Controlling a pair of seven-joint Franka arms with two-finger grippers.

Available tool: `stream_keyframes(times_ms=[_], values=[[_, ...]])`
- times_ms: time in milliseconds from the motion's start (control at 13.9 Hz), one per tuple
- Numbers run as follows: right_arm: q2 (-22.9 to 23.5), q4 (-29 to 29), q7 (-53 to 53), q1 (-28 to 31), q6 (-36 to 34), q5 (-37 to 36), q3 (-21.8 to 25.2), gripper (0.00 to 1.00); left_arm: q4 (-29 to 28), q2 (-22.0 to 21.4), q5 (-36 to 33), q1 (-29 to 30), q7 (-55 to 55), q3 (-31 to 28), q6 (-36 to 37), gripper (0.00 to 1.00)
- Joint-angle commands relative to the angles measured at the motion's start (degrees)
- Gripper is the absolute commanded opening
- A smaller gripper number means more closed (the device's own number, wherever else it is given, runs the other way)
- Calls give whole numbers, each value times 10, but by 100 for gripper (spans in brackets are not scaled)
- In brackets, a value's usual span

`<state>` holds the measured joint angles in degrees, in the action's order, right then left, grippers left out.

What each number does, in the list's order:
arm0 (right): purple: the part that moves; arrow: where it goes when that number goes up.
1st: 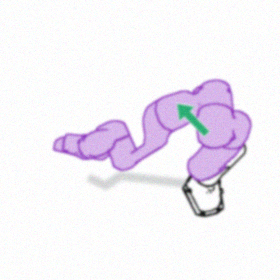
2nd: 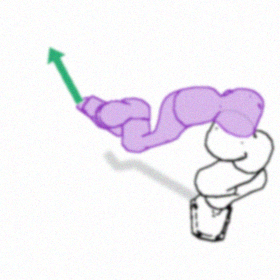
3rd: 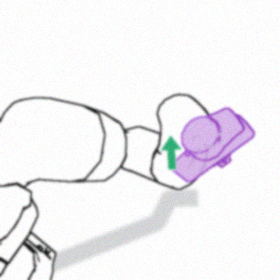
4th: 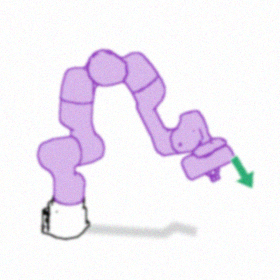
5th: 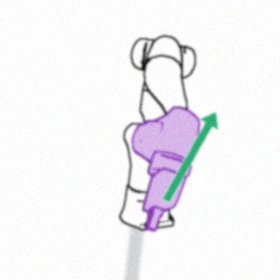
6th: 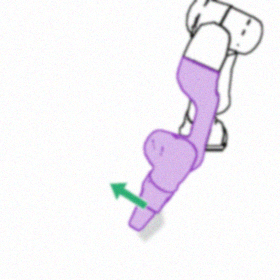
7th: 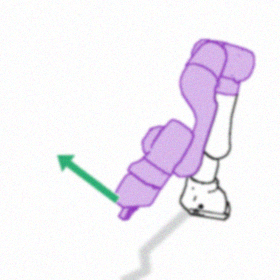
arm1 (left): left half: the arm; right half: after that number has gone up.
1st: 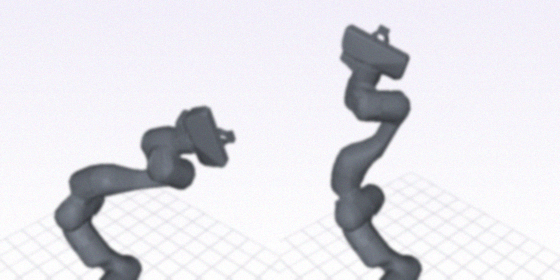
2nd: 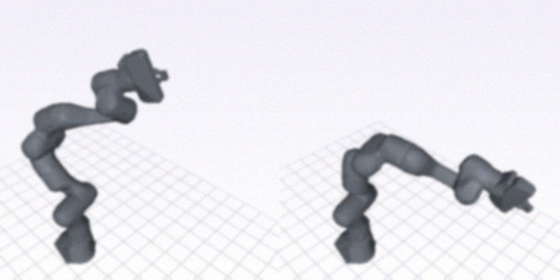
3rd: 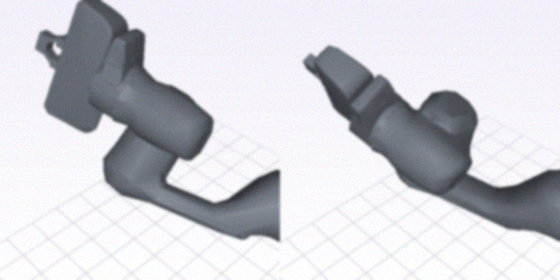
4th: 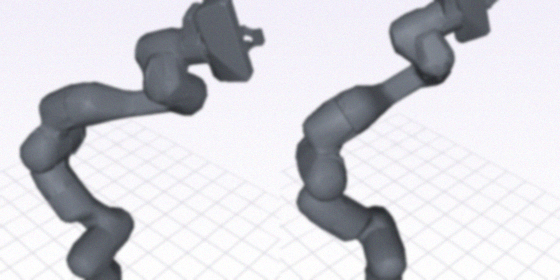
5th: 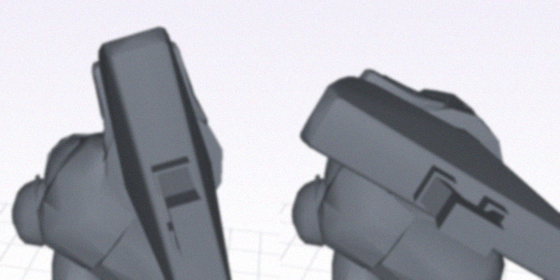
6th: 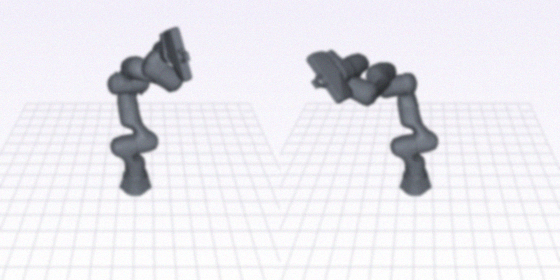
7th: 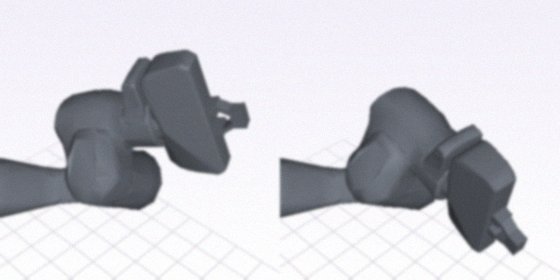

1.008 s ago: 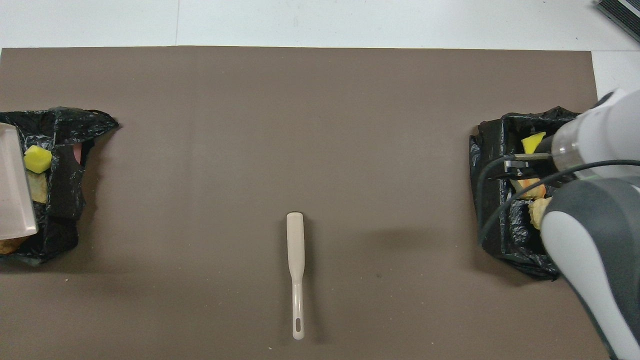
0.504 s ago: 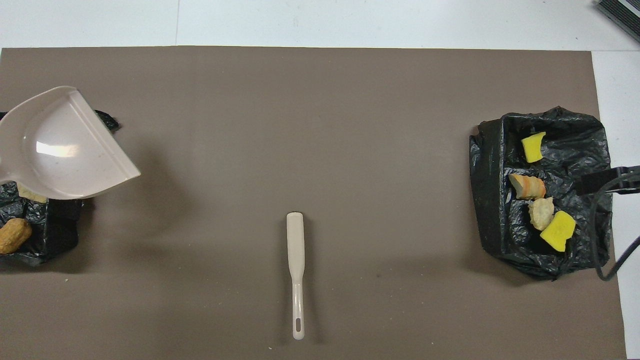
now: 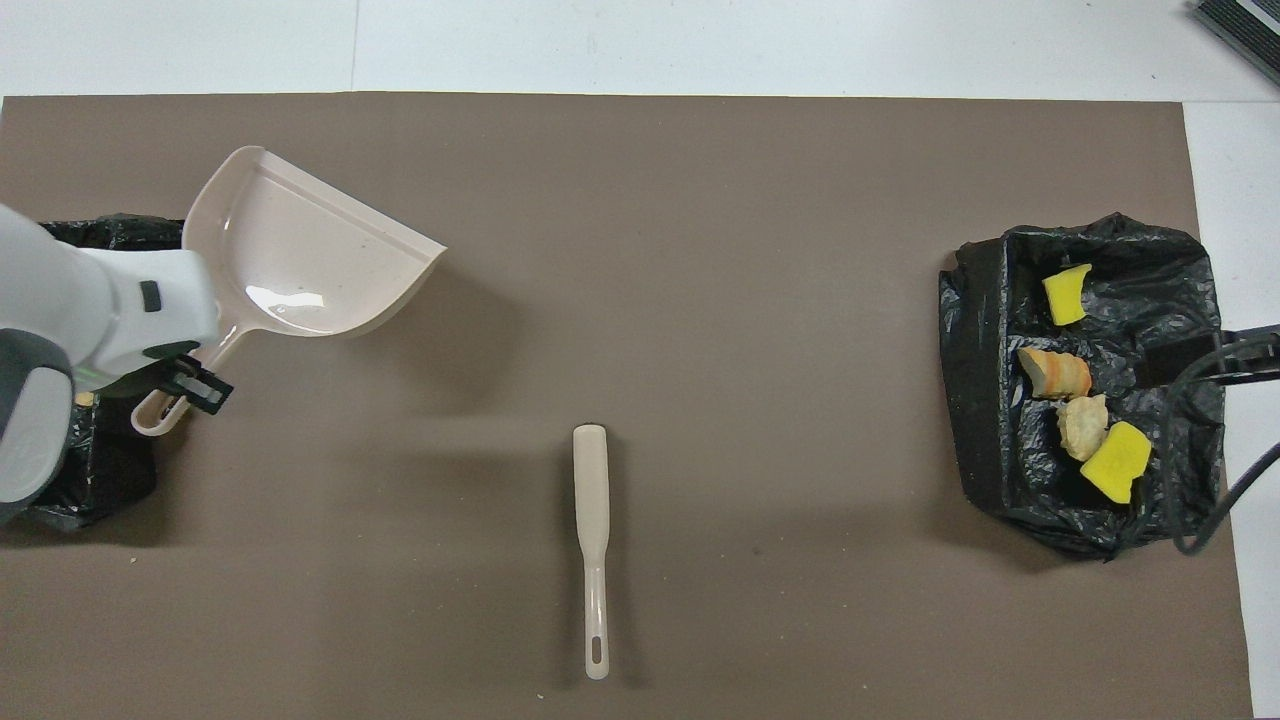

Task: Sweep and dump trash in bin
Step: 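Bring the dustpan back and set it on the table with the left gripper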

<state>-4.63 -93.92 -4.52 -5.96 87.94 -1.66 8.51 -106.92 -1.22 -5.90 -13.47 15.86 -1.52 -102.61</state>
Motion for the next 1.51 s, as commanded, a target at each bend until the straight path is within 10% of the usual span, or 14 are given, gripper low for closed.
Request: stream_keyframes(times_ms=[0,504,1368,1440], values=[[-2,1,-12,-5,5,0,6,100,14,33,37,-50,-85,-12,-38,0],[-4,-4,-13,-5,3,0,6,100,132,206,68,-141,-256,-12,-63,0],[-8,-8,-13,-5,2,0,6,100,123,253,93,-249,-428,-14,-136,1],[-8,-8,-13,-5,2,0,6,100,121,251,78,-252,-449,-14,-131,99]])
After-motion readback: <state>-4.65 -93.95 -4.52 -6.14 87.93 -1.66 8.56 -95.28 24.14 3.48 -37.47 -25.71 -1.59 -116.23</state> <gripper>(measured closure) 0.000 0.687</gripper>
